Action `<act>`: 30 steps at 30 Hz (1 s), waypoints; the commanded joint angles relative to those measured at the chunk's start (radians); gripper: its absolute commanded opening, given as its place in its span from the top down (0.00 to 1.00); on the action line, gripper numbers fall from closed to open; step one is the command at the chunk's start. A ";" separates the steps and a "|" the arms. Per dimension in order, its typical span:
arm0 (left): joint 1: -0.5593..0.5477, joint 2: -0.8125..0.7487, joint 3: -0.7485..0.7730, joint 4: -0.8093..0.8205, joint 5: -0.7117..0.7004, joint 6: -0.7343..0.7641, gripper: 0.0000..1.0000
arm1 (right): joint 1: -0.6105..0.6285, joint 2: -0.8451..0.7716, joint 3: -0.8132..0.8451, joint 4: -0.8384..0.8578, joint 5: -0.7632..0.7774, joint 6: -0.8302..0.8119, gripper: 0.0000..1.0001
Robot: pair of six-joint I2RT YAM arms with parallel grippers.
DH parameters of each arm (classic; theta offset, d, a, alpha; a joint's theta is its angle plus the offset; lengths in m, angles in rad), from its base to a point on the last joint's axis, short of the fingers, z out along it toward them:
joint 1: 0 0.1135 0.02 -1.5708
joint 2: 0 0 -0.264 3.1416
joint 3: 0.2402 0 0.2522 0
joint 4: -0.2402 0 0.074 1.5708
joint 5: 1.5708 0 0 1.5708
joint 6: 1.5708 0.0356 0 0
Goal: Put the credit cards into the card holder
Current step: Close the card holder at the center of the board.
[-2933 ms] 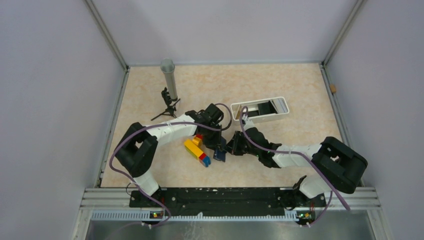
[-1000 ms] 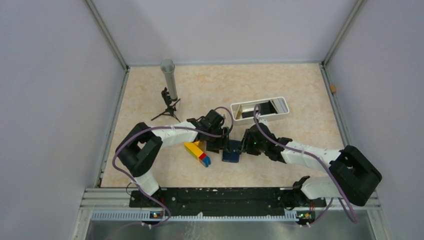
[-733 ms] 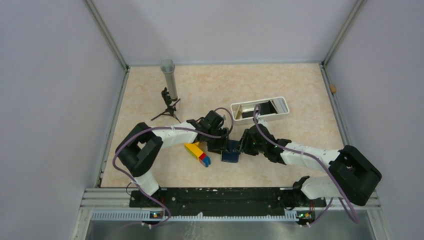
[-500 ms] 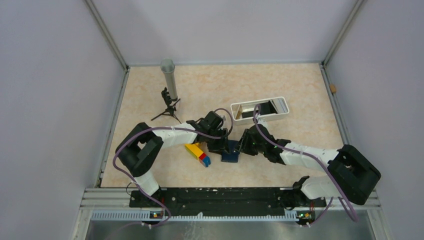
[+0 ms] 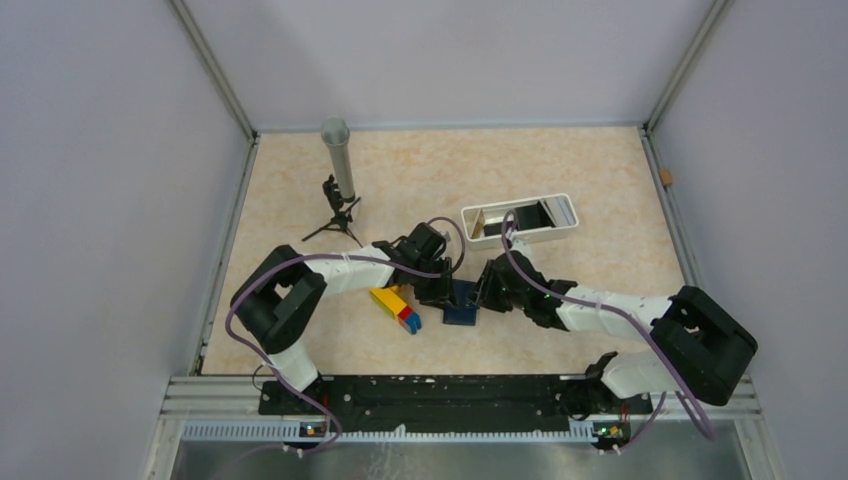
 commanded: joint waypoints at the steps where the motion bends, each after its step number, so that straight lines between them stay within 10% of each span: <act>1: -0.005 0.043 -0.019 -0.036 -0.065 0.013 0.71 | 0.039 0.003 0.013 -0.028 0.032 0.004 0.70; 30: -0.005 0.047 -0.054 0.013 -0.038 -0.005 0.73 | 0.319 0.248 0.423 -0.552 0.536 -0.127 0.68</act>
